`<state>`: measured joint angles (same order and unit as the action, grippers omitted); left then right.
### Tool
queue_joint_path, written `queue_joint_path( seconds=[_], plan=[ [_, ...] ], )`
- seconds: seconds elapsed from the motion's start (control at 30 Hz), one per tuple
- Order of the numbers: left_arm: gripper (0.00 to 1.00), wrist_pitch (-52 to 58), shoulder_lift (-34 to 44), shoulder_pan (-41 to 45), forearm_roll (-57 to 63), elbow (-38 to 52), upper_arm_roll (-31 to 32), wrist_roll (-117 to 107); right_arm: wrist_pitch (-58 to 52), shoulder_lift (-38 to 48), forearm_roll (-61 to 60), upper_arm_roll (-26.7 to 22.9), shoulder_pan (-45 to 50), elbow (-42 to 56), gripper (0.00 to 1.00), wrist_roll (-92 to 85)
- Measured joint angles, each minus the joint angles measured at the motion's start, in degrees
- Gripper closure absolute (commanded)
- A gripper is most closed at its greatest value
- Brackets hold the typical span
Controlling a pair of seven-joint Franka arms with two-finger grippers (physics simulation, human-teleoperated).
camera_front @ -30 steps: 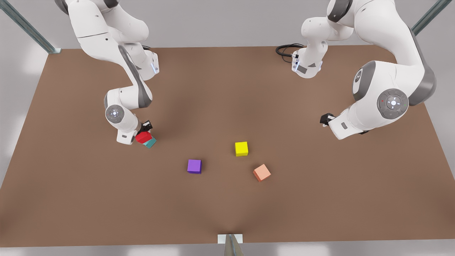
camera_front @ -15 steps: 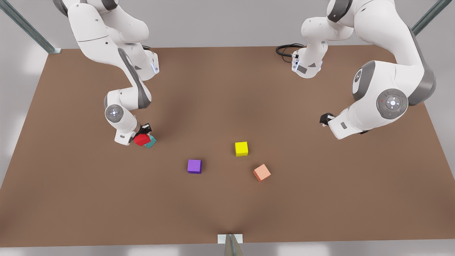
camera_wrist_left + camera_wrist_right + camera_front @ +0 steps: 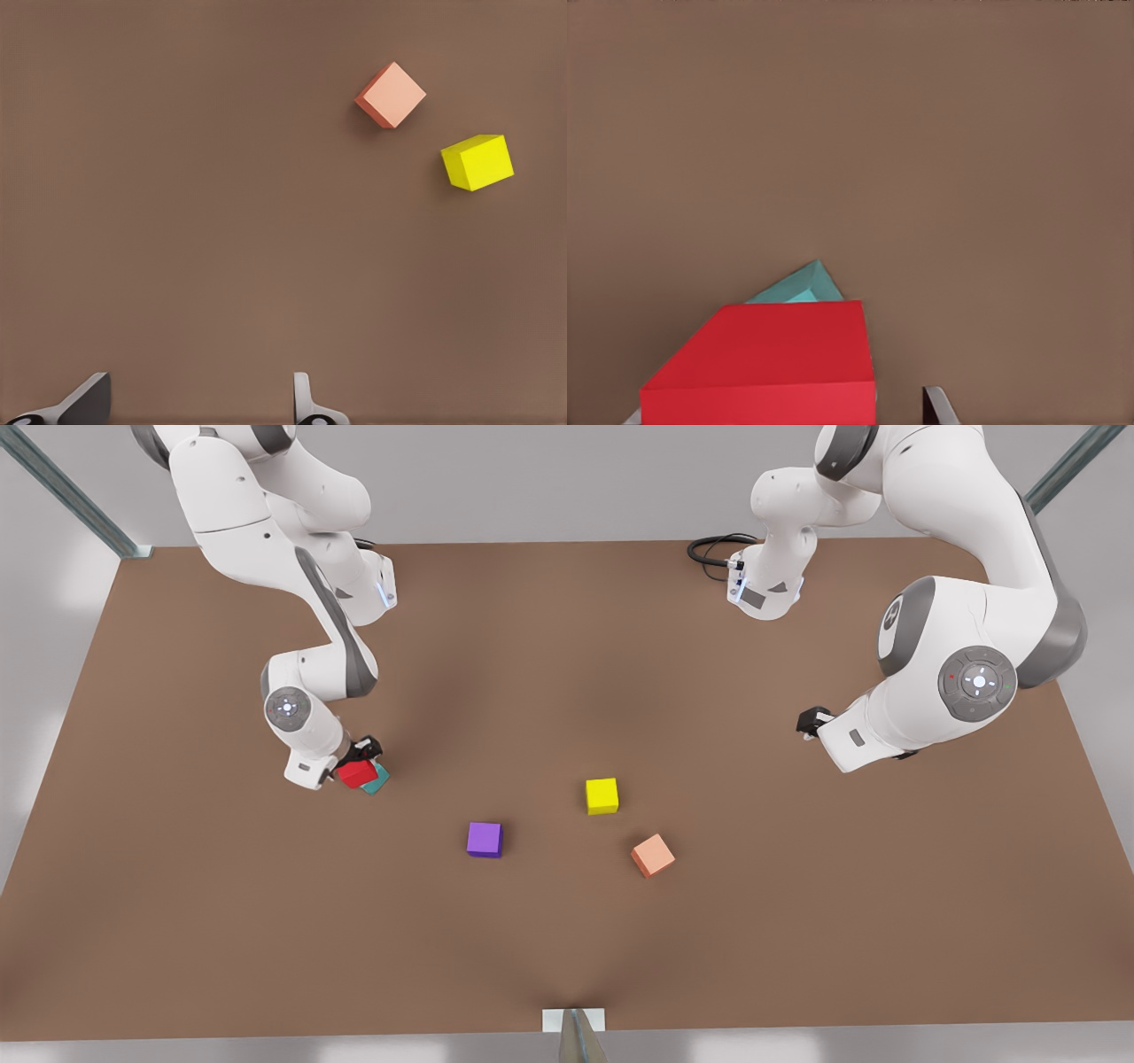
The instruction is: Pick up red wooden cube and pass to hand red wooden cube and place in blue wooden cube
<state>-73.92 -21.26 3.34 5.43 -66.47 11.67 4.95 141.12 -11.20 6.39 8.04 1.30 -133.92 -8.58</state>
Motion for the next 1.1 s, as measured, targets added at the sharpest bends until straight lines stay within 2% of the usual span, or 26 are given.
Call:
queue_joint_path(
  seconds=[0.17,0.33,0.4,0.5,0.57,0.63,0.73,0.83,0.93,1.1],
  plan=[
    [0.00,0.04,0.00,0.00,-0.01,0.00,0.00,0.01,-1.25,1.62,-0.26,0.15,0.02,0.47,0.00,0.95],
    [0.00,0.05,0.00,0.00,-0.01,0.00,0.00,0.02,-7.25,2.63,-2.65,0.55,0.71,7.81,0.00,1.67],
    [0.00,0.06,0.00,0.00,-0.01,0.00,0.00,0.02,-11.70,1.34,-4.74,0.57,0.78,14.73,0.00,1.86],
    [0.00,0.06,0.00,0.00,-0.01,0.00,0.00,0.02,-21.09,-7.69,-6.58,-0.20,-0.78,33.86,0.00,2.13],
    [0.00,0.06,0.00,0.00,-0.01,0.00,0.00,0.03,-26.02,-12.19,-6.76,-2.74,-2.78,42.34,0.00,2.27],
    [0.00,0.06,0.00,0.00,-0.01,0.00,0.00,0.03,-30.81,-13.33,-6.90,-5.41,-3.67,48.81,0.00,2.40],
    [0.00,0.07,0.00,0.00,-0.05,0.00,0.00,0.03,-40.85,-10.70,-7.11,-6.09,-3.42,58.52,0.00,3.39],
    [0.00,0.23,0.00,0.00,-0.05,0.00,0.00,0.03,-49.45,-3.45,-7.34,-5.86,-3.01,59.51,0.00,5.23],
    [0.00,0.34,0.00,0.00,-0.03,0.00,0.00,0.03,-53.10,5.62,-7.52,-5.86,-2.85,48.50,0.00,7.21],
    [0.00,0.43,0.00,0.00,-0.02,0.01,0.00,0.03,-55.76,7.18,-7.93,-6.35,-3.71,45.60,0.00,9.30]
  ],
)
